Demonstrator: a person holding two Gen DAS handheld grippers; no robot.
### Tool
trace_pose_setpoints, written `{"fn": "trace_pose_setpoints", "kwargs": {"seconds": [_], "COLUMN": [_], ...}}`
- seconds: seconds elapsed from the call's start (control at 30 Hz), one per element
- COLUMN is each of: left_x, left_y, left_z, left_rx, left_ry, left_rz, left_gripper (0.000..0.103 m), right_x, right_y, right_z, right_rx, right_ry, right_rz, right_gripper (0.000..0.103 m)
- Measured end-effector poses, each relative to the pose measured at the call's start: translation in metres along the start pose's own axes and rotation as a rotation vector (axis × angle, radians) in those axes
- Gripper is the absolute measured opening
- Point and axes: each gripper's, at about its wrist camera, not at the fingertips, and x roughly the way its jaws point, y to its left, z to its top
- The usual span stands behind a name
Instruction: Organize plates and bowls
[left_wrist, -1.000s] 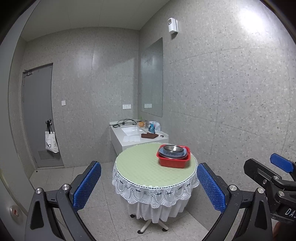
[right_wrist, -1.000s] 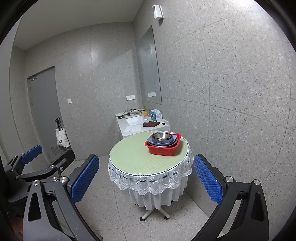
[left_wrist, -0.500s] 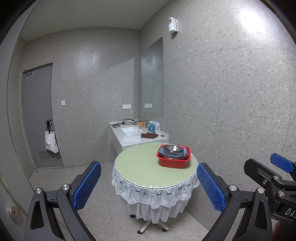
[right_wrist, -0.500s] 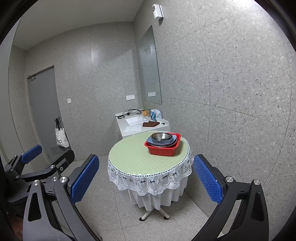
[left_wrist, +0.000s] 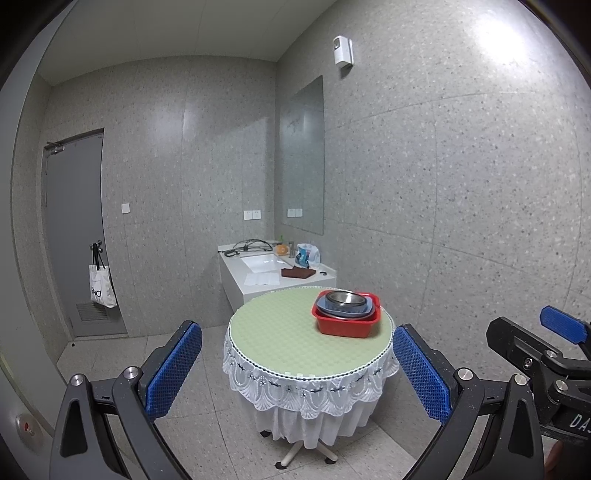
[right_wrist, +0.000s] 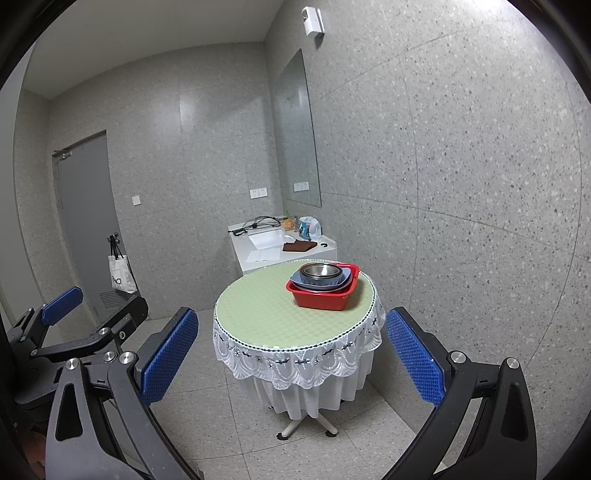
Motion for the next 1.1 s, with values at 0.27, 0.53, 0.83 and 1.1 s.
{"fn": "trace_pose_setpoints", "kwargs": {"seconds": [0.27, 0.53, 0.83, 1.1], "left_x": [0.005, 0.009, 0.012, 0.015], "left_y": [-0.005, -0.011, -0.010, -0.011], "left_z": [-0.002, -0.003, -0.001, 0.000], "left_rx": [0.000, -0.001, 0.001, 0.001], "left_ry": [0.000, 0.000, -0.002, -0.004], "left_rz": [0.002, 0.001, -0.002, -0.006], "left_gripper": [0.102, 0.102, 0.102, 0.102], "right_x": [0.004, 0.008, 0.009, 0.012], "right_y": [-0.001, 0.000, 0.001, 0.003], "right_z": [0.000, 0.001, 0.001, 0.002], "right_rx": [0.001, 0.001, 0.000, 0.001], "right_ry": [0.001, 0.001, -0.003, -0.006], "right_rz": [-0.003, -0.011, -0.017, -0.024], "right_gripper": [0.103, 0.103, 0.103, 0.103]}}
